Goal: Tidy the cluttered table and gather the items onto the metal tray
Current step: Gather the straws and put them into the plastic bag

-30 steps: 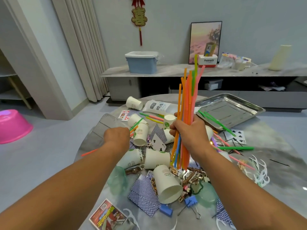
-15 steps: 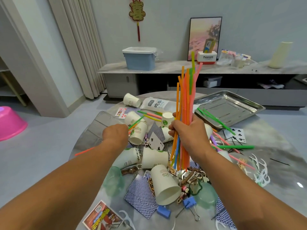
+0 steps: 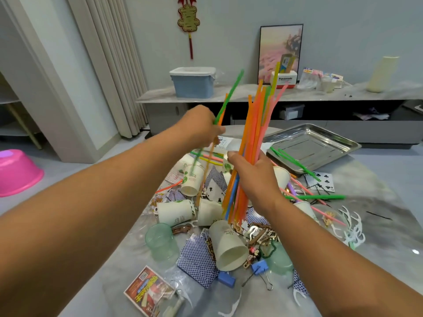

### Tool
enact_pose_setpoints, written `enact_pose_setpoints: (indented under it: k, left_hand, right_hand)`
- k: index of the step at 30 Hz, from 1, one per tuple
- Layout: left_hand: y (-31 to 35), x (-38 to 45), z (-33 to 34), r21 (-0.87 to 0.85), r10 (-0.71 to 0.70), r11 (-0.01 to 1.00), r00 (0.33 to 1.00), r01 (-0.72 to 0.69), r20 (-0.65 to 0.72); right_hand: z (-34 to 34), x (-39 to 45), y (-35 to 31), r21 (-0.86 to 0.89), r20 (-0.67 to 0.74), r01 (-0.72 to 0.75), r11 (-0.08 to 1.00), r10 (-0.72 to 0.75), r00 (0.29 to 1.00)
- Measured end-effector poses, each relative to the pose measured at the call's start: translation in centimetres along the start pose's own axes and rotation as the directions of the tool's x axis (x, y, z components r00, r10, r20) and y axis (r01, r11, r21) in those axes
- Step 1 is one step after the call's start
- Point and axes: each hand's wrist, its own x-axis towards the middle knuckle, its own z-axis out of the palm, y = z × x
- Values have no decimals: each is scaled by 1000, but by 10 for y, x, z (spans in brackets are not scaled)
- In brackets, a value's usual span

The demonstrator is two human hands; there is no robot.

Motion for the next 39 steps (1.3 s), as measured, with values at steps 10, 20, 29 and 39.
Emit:
enact_pose_setpoints:
  k: [10, 20, 29, 39]
  left_hand:
    - [12, -35, 31, -549, -7, 832, 991, 80, 133]
    - [-61, -45, 14, -282, -115, 953, 993, 107, -12]
    - [-170, -79, -16, 302, -402, 858, 910, 414, -105]
    - [-194, -102, -5, 636, -470, 624, 868, 454, -160]
  right_hand:
    - [0, -5, -12, 128, 85, 111, 985, -123, 989]
    - [-24, -1, -13, -101, -52, 165, 981, -171, 984]
    - [-22, -9, -10, -139, -15, 43, 989, -46, 999]
    - [-9, -17, -11, -58, -10, 33, 998, -33, 999]
